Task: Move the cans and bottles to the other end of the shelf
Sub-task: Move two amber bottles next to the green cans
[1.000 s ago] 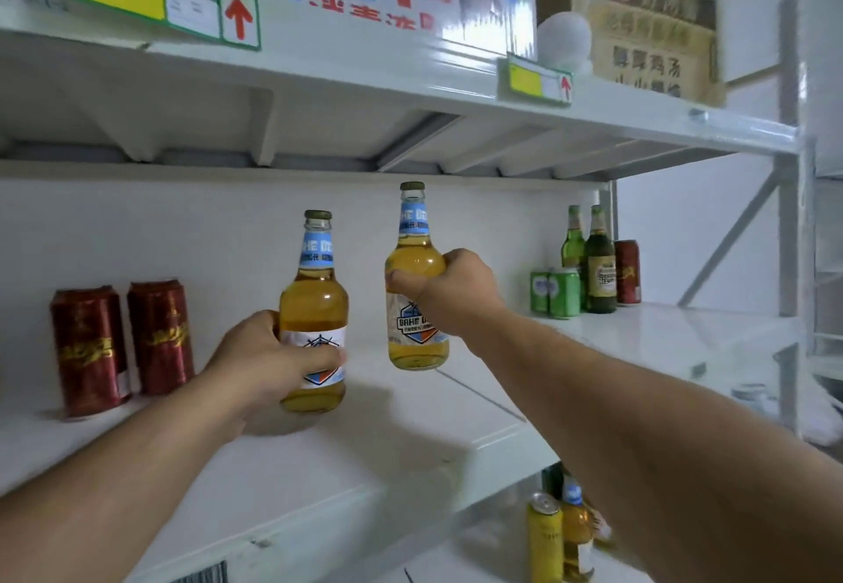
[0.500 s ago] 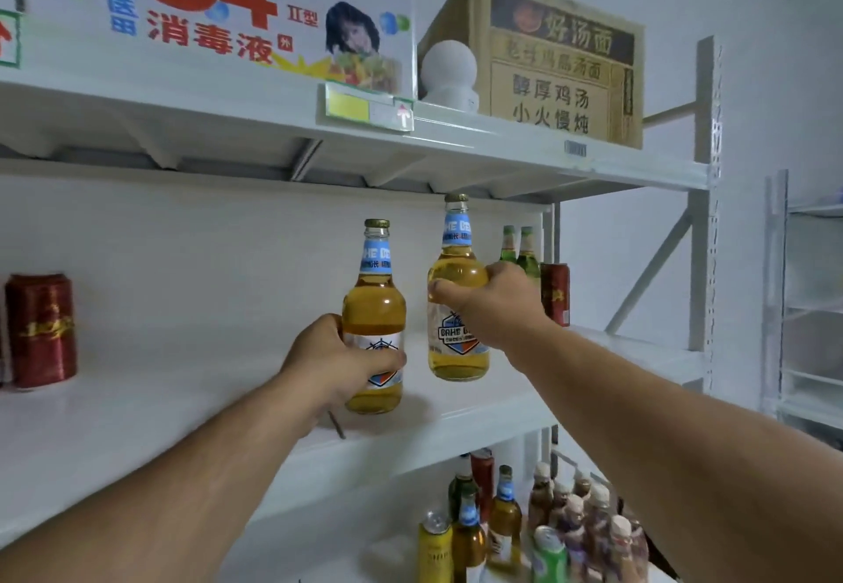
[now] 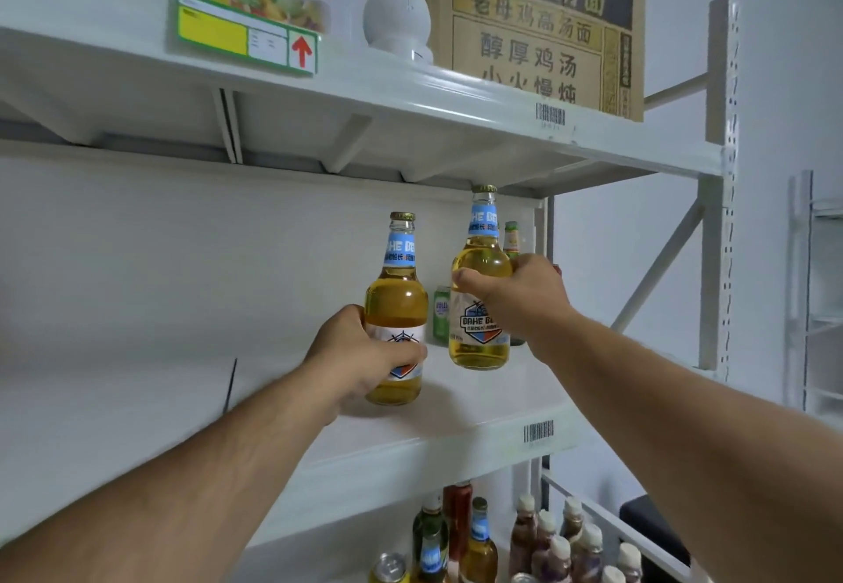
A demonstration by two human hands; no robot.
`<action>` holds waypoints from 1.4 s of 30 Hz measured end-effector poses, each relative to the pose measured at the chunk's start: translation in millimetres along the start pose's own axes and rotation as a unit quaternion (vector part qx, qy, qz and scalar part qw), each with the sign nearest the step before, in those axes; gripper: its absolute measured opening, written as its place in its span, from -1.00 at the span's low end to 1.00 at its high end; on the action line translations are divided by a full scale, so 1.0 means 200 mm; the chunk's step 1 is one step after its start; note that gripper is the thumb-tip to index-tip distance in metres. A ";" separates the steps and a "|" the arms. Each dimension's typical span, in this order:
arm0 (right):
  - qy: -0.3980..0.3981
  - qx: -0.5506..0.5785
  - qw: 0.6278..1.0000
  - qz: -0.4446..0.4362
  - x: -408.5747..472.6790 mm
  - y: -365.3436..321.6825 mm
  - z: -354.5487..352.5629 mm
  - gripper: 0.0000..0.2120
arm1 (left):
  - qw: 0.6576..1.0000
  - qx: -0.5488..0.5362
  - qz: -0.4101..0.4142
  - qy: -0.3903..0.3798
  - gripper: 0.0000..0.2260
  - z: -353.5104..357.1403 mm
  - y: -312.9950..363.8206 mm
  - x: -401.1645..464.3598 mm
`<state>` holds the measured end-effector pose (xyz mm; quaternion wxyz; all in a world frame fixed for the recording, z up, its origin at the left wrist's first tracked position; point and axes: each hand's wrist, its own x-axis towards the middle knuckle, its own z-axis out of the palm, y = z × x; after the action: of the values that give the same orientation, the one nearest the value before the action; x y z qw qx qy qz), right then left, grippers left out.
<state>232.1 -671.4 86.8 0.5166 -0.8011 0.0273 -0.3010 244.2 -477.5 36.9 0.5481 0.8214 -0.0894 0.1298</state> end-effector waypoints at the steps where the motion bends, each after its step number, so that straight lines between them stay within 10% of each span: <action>1: -0.002 0.000 1.000 0.002 0.04 0.02 0.00 -0.48 | 1.000 0.001 -0.001 0.001 -0.44 0.02 0.00 0.04; 42: -0.183 -0.018 0.983 0.018 1.09 0.40 0.93 -0.43 | 0.986 0.009 -0.067 0.153 -0.56 0.06 -0.19 0.80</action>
<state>526.4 -635.3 66.2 0.5041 -0.8510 -0.0475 -0.1392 408.6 -475.1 48.2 0.5558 0.8006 0.0520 0.2179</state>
